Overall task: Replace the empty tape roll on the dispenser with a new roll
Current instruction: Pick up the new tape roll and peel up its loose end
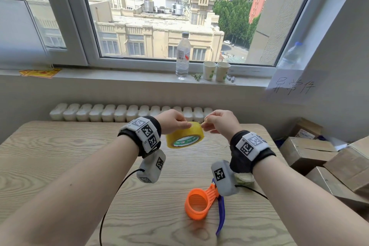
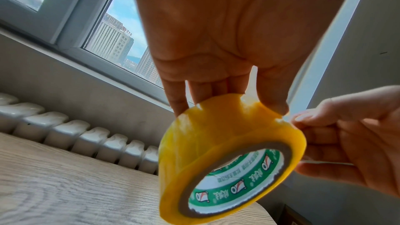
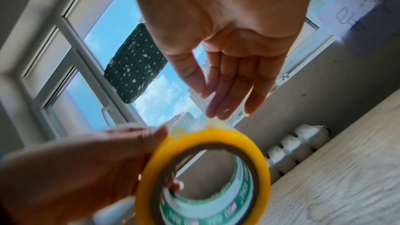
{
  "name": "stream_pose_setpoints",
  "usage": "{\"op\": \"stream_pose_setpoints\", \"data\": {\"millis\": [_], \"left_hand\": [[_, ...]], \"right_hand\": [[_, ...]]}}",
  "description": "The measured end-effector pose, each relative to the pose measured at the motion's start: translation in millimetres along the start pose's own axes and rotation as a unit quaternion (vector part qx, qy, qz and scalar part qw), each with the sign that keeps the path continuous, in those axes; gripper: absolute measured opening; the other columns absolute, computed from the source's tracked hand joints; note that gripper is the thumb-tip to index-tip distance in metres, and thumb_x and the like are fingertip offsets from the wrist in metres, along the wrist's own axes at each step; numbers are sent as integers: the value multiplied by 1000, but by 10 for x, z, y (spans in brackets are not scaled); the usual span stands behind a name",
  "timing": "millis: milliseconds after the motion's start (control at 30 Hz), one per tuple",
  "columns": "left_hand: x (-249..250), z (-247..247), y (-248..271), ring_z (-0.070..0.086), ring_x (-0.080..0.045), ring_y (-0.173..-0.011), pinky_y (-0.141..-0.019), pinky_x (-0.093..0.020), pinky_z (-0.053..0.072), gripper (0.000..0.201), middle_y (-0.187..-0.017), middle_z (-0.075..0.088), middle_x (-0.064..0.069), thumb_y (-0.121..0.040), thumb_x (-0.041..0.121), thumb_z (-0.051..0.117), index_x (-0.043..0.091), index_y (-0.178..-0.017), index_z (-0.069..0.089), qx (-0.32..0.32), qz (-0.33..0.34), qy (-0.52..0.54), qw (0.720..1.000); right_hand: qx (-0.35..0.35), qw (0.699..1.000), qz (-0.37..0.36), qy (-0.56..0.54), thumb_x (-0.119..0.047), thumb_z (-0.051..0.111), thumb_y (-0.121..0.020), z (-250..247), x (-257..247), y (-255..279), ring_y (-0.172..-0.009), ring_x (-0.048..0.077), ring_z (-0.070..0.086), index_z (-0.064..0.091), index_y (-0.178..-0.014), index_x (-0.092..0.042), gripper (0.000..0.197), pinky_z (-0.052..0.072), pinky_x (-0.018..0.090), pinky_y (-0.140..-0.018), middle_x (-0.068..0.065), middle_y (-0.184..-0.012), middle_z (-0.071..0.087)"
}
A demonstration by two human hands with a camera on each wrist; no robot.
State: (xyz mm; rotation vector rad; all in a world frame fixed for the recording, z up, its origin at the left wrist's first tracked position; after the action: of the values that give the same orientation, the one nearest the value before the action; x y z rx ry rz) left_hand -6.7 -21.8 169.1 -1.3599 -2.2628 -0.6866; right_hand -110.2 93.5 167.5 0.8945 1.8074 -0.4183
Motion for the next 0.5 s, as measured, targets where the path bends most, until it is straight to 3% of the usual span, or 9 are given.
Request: {"op": "stream_pose_setpoints", "data": {"millis": [133,233,333,400,500], "left_hand": [[-103,-10,-4,54,-18,-91,-79,-26,41,39,-98,59,-4,-92,38,50,9,-113,63,3,-19,17,1000],[-112,-34,-13,54,-18,-90,-77,-26,41,39,-97,59,-4,-92,38,51,8,-113,63,21,-22,31,999],[-93,-48,-36,56,-18,-87,-71,-27,46,39,-94,61,-5,-89,38,56,6,-111,65,38,-22,60,997],[-81,-57,-49,56,-19,-85,-72,-28,48,39,-93,61,-6,-88,37,58,4,-109,66,48,-21,64,997],[-89,-83,-57,55,-19,-83,-61,-22,44,38,-90,61,-7,-88,35,59,2,-106,67,68,-25,70,995]], "right_hand": [[32,999,0,-4,-2,48,-88,-114,43,-20,-66,15,63,64,-79,-12,21,48,23,-64,6,-75,70],[17,995,4,94,-6,52,-88,-53,102,-32,-82,15,59,73,-92,-15,23,49,26,-79,7,-93,71],[-19,989,0,144,-7,52,-89,68,71,20,-94,17,59,72,-107,-13,27,47,28,-88,4,-101,67],[-8,987,-10,157,-5,51,-89,71,-9,50,-104,21,63,72,-108,-15,31,47,29,-93,6,-113,69],[-3,985,-16,174,-3,49,-88,64,-85,77,-114,20,59,72,-110,-17,34,41,23,-95,6,-121,67]]}}
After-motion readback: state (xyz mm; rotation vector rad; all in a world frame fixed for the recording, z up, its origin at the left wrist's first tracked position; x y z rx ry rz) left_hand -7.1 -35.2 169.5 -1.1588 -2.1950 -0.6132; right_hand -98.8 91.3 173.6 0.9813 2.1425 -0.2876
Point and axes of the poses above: each hand's wrist, its own y-axis away from the middle knuckle, its own z-axis out of the palm, x = y × z, the point moved 7 cm from there along -y, towards the middle knuckle
